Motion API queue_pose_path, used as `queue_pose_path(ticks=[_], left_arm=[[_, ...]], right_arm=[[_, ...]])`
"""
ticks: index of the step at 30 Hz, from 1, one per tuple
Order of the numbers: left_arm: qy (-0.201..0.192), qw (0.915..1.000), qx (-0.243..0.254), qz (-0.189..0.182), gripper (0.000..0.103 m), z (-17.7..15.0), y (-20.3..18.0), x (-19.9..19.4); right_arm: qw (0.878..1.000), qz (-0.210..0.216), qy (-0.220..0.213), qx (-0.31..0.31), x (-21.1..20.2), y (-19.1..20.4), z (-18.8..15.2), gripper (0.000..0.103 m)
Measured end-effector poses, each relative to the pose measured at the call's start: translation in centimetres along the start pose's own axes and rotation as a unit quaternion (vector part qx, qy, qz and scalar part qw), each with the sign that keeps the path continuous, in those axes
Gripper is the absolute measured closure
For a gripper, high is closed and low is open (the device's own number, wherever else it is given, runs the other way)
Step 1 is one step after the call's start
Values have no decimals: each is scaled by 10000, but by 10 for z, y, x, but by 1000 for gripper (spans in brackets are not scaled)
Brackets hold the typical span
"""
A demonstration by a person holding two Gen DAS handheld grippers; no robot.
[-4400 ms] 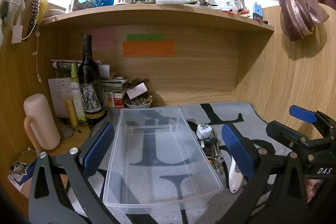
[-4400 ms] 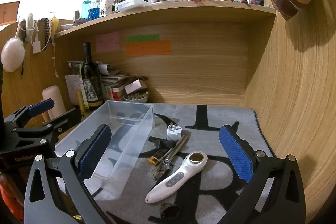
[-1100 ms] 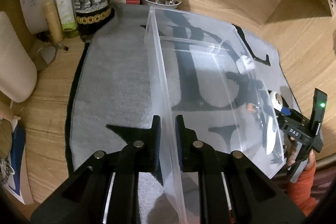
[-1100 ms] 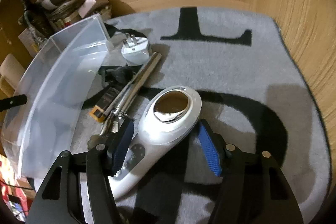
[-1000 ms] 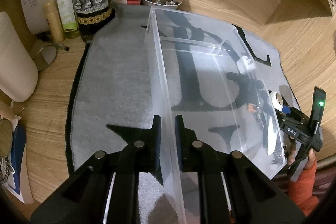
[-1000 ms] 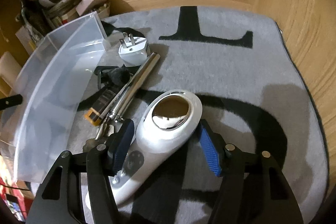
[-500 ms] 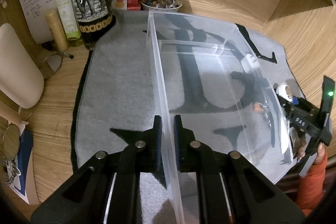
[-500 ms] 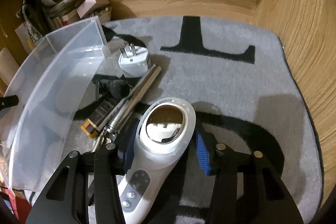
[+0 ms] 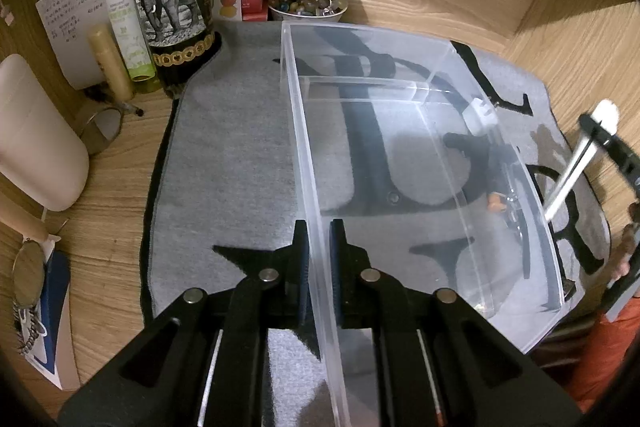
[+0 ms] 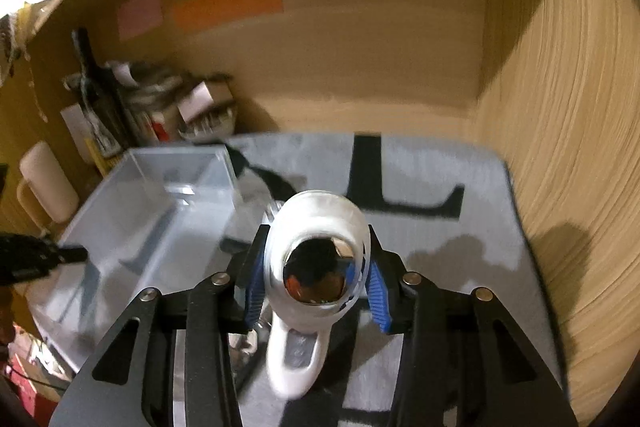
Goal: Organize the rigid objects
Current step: 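Carry the white device into the clear box and open the right tool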
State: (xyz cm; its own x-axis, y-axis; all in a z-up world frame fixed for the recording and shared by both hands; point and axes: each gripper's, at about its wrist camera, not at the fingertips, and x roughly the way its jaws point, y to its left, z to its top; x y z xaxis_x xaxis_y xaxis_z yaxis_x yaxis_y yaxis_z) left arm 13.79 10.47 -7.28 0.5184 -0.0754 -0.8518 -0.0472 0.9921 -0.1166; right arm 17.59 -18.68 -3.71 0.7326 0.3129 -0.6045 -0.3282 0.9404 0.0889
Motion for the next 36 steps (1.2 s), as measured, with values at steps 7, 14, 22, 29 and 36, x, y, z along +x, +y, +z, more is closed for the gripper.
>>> queue_pose_path(ticks=[7, 14, 22, 29, 36], left_arm=[[-44, 9999, 104, 38, 94, -2, -3, -2], [-147, 9995, 256, 96, 94, -5, -6, -8], [-142, 9994, 316, 54, 94, -6, -5, -7], [-189, 9993, 324, -16, 94, -8, -4, -7], [-203, 9991, 358, -81, 93, -8, -3, -7]], right_arm=[[9985, 171, -474, -235, -27, 26, 27, 65], [9942, 508, -740, -598, -34, 66, 47, 65], [9863, 1017, -705, -1089, -28, 117, 55, 65], [9820, 1230, -55, -1429, 11, 149, 45, 65], [9778, 1089, 345, -1755, 48, 171, 34, 65]])
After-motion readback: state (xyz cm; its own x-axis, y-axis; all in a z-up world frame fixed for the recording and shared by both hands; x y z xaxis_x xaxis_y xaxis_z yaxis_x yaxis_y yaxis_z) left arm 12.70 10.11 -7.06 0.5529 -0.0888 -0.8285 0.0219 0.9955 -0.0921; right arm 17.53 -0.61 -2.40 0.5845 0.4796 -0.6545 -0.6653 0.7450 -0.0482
